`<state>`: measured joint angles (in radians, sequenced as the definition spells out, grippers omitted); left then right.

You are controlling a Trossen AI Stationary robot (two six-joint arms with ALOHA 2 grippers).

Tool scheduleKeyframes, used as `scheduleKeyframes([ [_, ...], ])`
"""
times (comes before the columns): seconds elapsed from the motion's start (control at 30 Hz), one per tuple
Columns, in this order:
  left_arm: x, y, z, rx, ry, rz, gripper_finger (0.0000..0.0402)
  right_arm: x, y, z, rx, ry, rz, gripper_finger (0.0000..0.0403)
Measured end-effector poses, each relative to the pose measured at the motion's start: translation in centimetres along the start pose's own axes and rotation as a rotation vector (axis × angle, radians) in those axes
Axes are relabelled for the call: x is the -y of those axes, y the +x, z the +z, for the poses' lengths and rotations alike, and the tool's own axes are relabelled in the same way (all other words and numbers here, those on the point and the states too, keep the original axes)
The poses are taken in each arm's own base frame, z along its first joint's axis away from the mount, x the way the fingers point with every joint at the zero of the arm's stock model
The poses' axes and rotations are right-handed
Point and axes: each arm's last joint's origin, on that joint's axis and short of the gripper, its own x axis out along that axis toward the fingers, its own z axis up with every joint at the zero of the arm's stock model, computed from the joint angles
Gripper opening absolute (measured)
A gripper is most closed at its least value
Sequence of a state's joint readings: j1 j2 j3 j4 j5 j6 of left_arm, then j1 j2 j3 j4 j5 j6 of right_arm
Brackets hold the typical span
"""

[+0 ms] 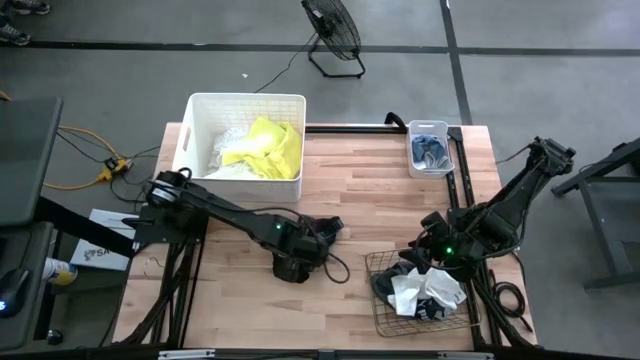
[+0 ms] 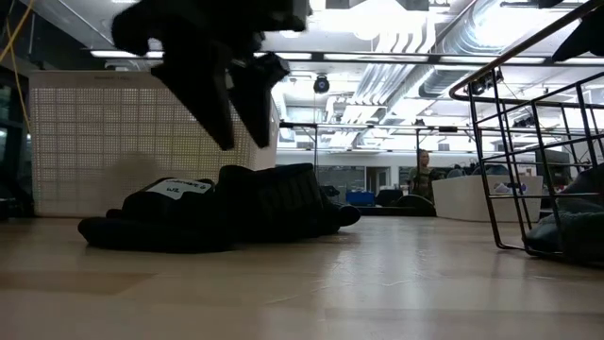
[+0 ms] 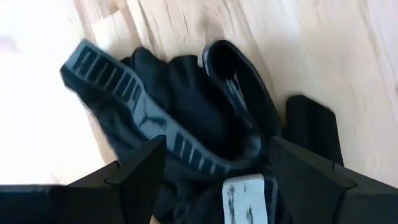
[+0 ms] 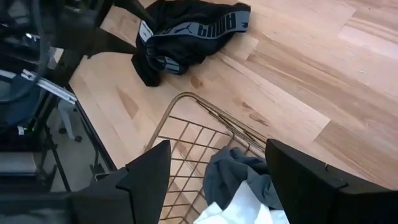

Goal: Pick & Place Cloths
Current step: Put the black underwear into the wire basket

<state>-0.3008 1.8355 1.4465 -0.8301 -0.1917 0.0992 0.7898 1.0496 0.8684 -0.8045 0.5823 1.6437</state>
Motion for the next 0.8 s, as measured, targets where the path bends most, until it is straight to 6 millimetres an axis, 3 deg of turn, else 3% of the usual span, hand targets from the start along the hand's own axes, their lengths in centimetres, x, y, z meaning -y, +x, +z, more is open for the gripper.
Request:
scheduleKeyframes([
  [0.17,0.3,1.9,0.3,-0.018,-0.054,0.026,0.0275,0.0,0.0,0.0,-0.017,-0.031,-0.001,0.0250],
  [0.43,0.2,2.5,0.3,-0.027,-0.157,0.072,0.0307,0.1,0.0,-0.2,-0.061,-0.097,-0.009,0.0250],
  [0.63,-0.8,2.8,-0.3,-0.071,-0.338,0.034,0.0352,0.1,0.0,-0.1,-0.058,-0.129,-0.008,0.0250],
  [0.8,-2.2,4.0,-1.5,-0.111,-0.526,0.029,0.0364,0.2,0.0,-0.1,-0.058,-0.144,-0.022,0.0250],
])
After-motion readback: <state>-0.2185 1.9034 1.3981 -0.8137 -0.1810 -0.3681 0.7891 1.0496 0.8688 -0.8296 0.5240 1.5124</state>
